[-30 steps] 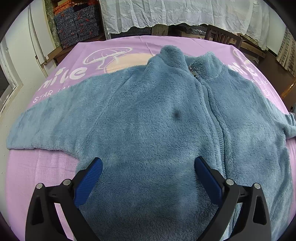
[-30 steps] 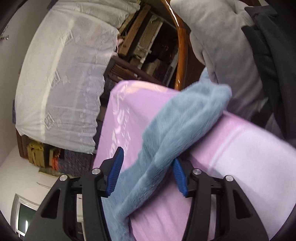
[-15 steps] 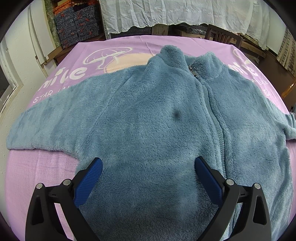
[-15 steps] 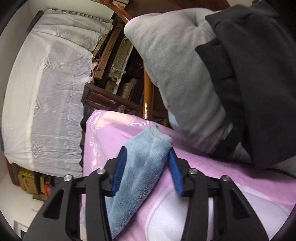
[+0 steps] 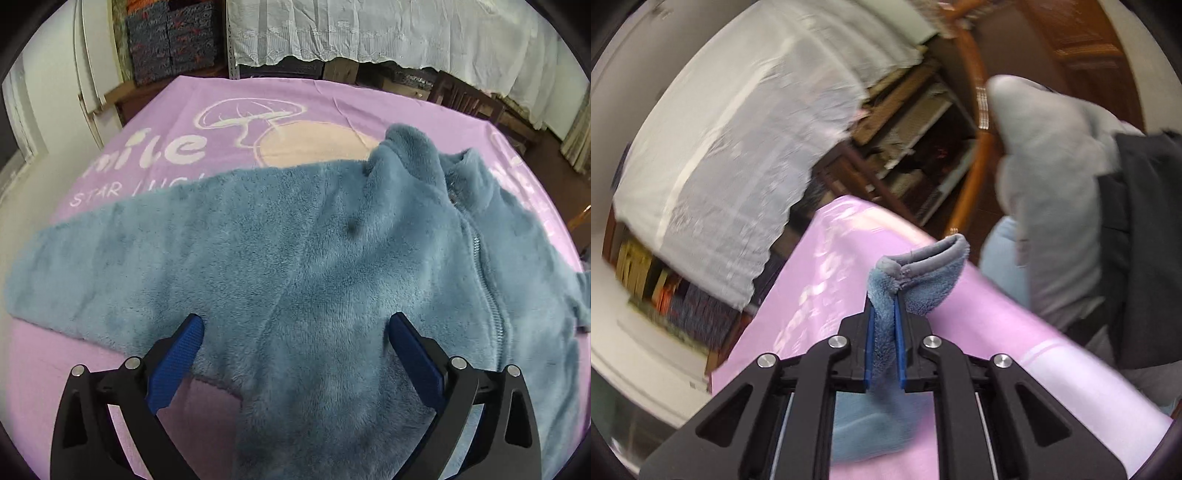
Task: Fold large clothes
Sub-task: 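Lift the grasped sleeve with the right gripper and lay it across the jacket body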
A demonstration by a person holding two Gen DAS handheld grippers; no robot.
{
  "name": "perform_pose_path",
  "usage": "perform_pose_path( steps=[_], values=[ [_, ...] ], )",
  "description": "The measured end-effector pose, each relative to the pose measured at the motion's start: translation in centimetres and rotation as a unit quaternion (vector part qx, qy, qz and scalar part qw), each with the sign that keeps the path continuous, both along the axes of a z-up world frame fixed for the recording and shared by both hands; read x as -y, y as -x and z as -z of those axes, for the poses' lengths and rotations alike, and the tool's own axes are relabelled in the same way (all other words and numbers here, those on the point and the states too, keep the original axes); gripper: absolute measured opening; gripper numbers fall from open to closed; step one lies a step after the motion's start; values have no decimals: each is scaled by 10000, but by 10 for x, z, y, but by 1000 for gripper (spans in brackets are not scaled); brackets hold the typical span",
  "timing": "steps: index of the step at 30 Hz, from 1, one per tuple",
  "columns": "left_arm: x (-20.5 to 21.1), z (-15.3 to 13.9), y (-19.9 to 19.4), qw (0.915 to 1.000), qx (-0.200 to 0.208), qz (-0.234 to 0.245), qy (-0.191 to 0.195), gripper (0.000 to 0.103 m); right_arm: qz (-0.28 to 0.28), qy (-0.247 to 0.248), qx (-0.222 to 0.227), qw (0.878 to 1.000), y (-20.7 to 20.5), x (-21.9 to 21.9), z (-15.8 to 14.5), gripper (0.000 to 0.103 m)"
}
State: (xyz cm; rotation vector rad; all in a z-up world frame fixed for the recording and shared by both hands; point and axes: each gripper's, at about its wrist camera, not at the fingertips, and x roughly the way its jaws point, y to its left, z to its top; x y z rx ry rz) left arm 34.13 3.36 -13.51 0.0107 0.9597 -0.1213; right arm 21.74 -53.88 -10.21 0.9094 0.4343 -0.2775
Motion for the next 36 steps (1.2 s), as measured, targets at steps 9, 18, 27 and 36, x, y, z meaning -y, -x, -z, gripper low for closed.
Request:
perform_pose_path(
  steps=[9,18,27,36],
  values=[
    [8,4,0,9994,7,54,-333,100,-1226,607,62,9906,-55,-119,-60,8],
    [10,4,3,9993,-8,94,-362,100,-2742,1129,-262,9547,-104,-271,-63,9],
    [9,4,2,9993,-19,110,-358,100,-3805,1095,-1283,9093,-128,-333,4,21],
    [7,-4,11,9990,-3,405,-207,100,-3428,1291,-360,9298,-69,-277,-48,42]
  ],
)
